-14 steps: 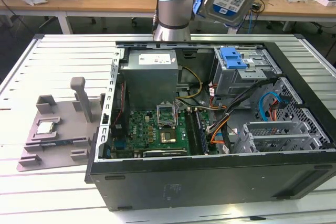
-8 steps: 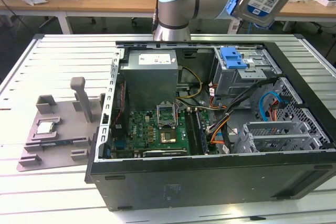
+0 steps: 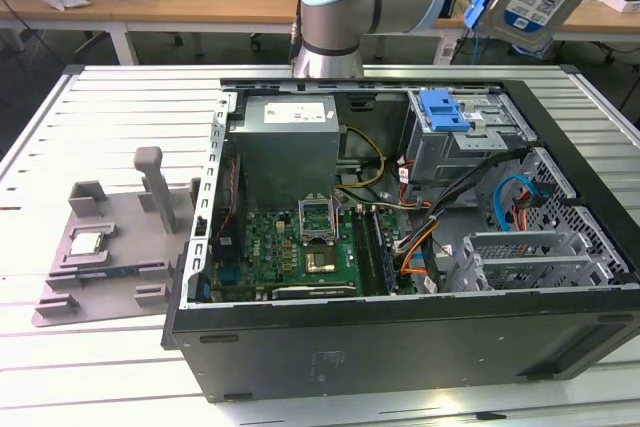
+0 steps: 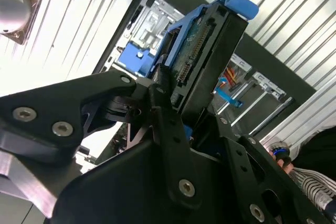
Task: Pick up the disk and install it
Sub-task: 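Pick up the disk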
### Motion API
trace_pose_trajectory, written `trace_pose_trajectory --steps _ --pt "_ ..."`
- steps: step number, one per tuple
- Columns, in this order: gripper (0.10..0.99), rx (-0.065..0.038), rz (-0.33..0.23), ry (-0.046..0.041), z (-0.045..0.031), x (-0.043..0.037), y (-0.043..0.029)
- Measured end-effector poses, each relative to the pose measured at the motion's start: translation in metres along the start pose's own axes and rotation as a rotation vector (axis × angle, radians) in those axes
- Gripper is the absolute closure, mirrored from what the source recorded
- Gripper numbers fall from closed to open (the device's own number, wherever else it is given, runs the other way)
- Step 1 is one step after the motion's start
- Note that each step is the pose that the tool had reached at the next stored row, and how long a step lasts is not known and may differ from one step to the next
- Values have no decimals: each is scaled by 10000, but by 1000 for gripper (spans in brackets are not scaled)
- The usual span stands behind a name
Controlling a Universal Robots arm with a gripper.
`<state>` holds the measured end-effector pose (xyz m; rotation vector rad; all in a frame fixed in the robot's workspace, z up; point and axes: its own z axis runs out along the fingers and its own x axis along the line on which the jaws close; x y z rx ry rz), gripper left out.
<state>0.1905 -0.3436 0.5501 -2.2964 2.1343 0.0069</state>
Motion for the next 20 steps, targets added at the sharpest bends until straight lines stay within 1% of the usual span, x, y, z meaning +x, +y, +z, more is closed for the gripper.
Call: trace_pose_trajectory --steps 2,3,4,5,7,9,10,11,12,14,16,17,18,19,20 --pt "718 0 -2 -1 0 6 -80" --pt "718 -1 0 0 0 10 -142" --pt "718 -1 0 0 0 18 -248" --pt "718 -1 -2 -1 1 24 -333" --pt "718 -1 0 0 0 30 -413" --pt "718 -1 -1 -1 1 39 -537" --pt "718 -1 -1 0 1 43 -588" --pt "718 -1 0 -1 1 46 -623" --pt "718 -1 0 0 1 50 -680" --pt "718 -1 -2 0 1 61 -843" --pt "718 -1 0 -1 1 68 -926" --pt "718 -1 -1 -1 1 73 -1000" --pt "718 -2 -1 -1 2 77 -1057" --pt "718 -1 0 0 1 81 -1112" --pt "718 -2 -2 0 2 84 -1150"
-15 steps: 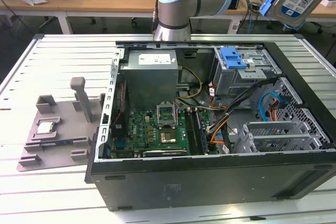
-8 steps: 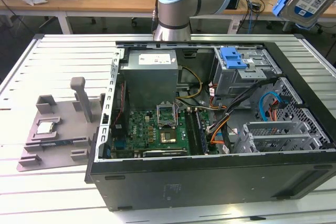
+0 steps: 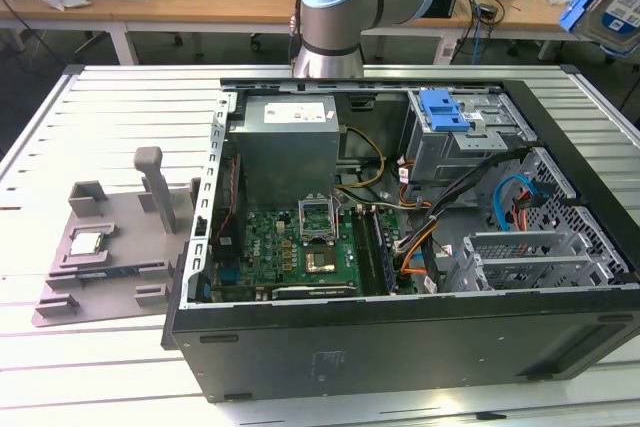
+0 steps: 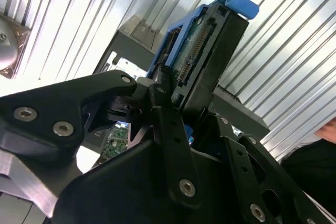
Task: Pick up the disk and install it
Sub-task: 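Pick up the disk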
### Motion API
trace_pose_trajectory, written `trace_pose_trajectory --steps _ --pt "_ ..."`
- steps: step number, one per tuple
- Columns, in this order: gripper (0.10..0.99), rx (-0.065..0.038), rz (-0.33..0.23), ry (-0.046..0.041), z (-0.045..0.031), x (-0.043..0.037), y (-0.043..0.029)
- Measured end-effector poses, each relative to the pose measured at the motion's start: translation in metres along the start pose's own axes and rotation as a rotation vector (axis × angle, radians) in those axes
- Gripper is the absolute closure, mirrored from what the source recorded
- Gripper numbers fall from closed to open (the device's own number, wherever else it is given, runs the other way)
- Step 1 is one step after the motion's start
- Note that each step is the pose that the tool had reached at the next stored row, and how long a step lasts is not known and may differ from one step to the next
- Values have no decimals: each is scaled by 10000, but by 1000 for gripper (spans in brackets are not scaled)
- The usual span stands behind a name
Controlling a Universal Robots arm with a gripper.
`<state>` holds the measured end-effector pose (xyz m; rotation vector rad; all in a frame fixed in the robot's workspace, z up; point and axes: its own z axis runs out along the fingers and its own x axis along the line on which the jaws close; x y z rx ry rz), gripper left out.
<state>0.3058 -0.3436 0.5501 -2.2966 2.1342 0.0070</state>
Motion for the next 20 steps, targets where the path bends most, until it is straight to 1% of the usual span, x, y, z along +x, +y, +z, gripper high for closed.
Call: trace_pose_trajectory --steps 2,5,7,10,11,12,15,16,17,18,20 --pt "718 0 1 -1 0 6 -83" --pt "718 -1 2 -1 1 14 -184" --pt "718 0 0 0 0 21 -289" --pt "718 -1 1 0 1 31 -417" --pt "718 -1 1 -1 1 33 -448" --pt "718 -1 1 -1 1 38 -512" --pt "718 0 0 0 0 48 -657" --pt "718 0 1 0 1 50 -685" --pt "718 -1 1 0 1 54 -738" --pt "718 -1 1 0 1 56 -766" --pt "718 -2 1 1 1 56 -767"
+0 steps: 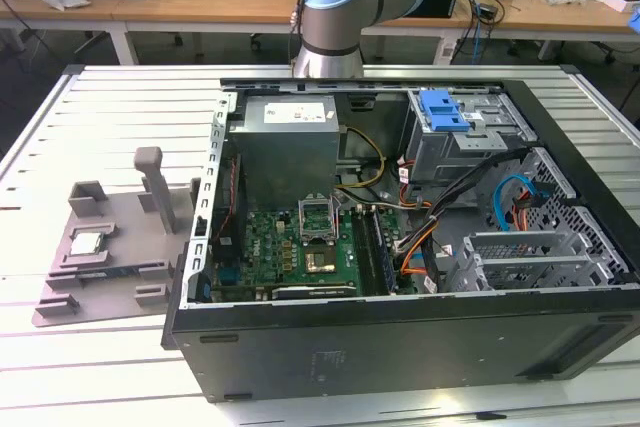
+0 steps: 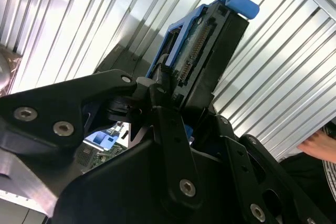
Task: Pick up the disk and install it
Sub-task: 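Pick up the disk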
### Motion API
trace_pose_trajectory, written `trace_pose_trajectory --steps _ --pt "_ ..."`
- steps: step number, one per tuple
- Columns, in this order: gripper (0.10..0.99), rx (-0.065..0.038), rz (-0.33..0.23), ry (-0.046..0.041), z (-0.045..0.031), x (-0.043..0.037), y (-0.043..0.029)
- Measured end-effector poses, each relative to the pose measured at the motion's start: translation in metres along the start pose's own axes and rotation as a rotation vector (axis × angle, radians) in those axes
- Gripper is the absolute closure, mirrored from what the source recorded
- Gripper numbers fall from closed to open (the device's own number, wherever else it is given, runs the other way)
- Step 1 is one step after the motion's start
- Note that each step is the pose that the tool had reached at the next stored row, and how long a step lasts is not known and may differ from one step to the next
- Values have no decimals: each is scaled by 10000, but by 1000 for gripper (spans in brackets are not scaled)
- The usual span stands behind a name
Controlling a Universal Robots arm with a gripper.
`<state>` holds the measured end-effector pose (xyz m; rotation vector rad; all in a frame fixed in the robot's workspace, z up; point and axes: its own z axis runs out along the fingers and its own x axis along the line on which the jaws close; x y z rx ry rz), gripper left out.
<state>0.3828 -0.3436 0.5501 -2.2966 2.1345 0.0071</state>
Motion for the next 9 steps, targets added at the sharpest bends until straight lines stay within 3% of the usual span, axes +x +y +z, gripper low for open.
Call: trace_pose_trajectory --steps 6,9 --pt "718 0 -1 1 0 6 4" --pt "718 1 0 2 2 58 90"
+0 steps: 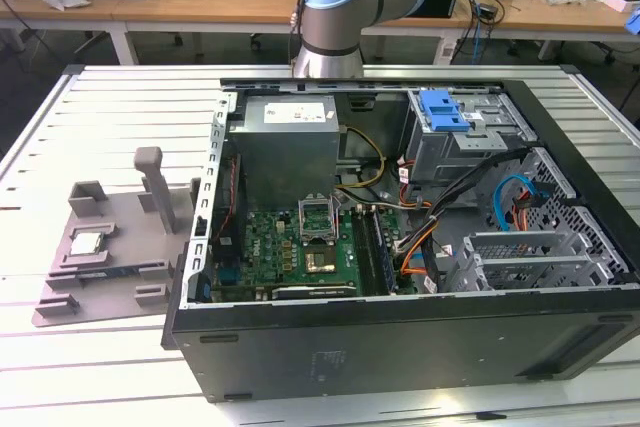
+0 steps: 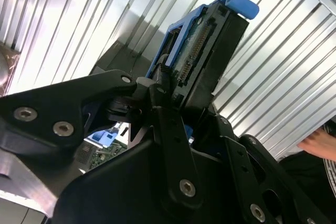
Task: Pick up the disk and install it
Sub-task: 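Pick up the disk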
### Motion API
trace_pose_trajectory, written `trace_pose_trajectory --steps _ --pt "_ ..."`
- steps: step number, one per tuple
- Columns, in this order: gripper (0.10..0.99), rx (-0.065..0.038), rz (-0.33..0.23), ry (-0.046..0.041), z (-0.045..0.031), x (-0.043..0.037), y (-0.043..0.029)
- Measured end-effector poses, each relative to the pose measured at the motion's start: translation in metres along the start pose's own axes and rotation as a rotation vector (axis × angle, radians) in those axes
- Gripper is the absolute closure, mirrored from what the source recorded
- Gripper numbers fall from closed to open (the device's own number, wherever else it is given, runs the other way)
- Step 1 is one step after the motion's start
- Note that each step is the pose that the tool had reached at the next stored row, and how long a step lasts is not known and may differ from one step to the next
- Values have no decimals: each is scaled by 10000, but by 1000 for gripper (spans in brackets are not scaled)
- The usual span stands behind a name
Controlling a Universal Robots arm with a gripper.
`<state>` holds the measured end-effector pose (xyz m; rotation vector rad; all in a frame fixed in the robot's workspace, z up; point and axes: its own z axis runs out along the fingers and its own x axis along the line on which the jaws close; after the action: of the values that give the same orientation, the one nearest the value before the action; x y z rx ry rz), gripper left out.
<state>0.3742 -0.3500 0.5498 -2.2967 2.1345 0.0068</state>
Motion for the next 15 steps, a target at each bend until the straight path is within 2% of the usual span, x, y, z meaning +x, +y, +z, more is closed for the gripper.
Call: trace_pose_trajectory --steps 1,3,5,7,9,15 --pt "718 -1 -1 5 3 45 52" --pt "718 -1 0 21 5 85 94" --pt "718 -5 0 41 15 184 182" --pt "718 -4 0 48 24 233 218" --pt "718 -5 -1 54 70 320 273" --pt "718 -11 -1 65 178 494 385"
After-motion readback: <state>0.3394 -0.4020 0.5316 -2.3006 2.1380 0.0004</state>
